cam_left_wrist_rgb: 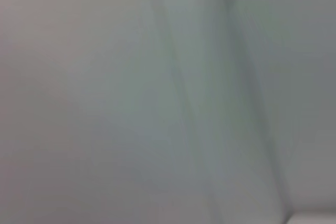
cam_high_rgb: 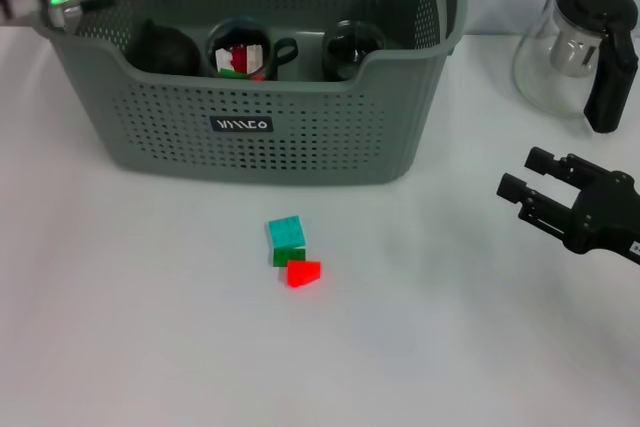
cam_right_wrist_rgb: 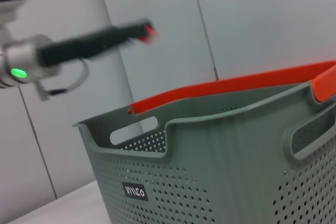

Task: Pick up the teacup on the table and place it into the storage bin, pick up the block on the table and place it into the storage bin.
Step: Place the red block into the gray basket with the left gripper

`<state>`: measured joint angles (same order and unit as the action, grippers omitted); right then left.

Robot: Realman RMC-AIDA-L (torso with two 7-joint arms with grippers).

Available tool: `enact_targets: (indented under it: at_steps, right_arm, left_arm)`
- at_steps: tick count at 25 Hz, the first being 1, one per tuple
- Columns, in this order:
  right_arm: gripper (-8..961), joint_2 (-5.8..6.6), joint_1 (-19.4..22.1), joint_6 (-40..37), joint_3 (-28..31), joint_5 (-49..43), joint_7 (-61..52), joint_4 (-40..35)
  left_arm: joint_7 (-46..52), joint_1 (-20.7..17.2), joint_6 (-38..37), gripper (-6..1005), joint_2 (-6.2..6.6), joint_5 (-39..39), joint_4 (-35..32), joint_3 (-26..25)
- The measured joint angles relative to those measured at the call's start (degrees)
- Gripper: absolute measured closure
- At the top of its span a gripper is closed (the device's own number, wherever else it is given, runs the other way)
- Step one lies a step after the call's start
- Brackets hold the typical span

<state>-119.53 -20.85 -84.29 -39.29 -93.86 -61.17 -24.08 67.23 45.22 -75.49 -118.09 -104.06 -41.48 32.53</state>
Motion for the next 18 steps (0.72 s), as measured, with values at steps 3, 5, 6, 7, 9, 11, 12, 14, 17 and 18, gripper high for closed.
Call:
enact_targets:
  at_steps: [3,5,6,7,9,11,12,14,17,18]
  right_arm:
    - [309,0.17,-0.24,-0.01,0.00,0.00,-0.11,-0.15]
    - [309,0.30,-0.36,0.00,0.03,0.00,-0.21,-0.16]
    - [309,0.32,-0.41,-0.01,0.13,0.00,-0.22,-0.16]
    - [309,0.34,-0.42,0.00,0.29,0.00,-0.23,-0.17]
    - [309,0.34,-0.42,-0.01,0.59,0.00,-0.24,-0.18]
    - [309,0.37,-0.41,-0.07,0.72,0.00,-0.25,-0.18]
    - [309,0.39,-0.40,-0.13,0.79,0.00,-0.26,-0.18]
    - [309,0.39,-0.35,-0.23,0.97,0.00,-0.26,-0.18]
    - [307,0.30,-0.33,-0.28,1.22,0.00,-0.27,-0.18]
    - [307,0.28,-0.35,-0.31,1.25,0.00,-0.27,-0.18]
  left_arm:
    - [0.67,-0.29,12.70,752,-0.19,-0.08,-0.15,7.19]
    - [0.84,-0.78,16.79,748,-0.24,-0.33,-0.20,9.71]
    - [0.86,-1.03,17.02,746,-0.25,-0.40,-0.24,10.02]
    - [0.99,-1.34,17.14,744,-0.24,-0.53,-0.31,10.22]
    - [2.02,-2.15,16.71,740,-0.08,-0.90,-0.73,10.58]
    - [3.80,-3.02,16.40,736,0.25,-1.48,-1.45,11.42]
    - [5.04,-3.34,16.23,734,0.46,-2.01,-1.71,12.02]
    - [7.25,-3.56,16.01,730,0.70,-3.25,-1.92,12.84]
    - [11.24,-2.91,17.01,724,0.46,-6.51,-1.95,13.70]
    - [11.80,-2.64,17.60,722,0.18,-7.06,-1.95,13.83]
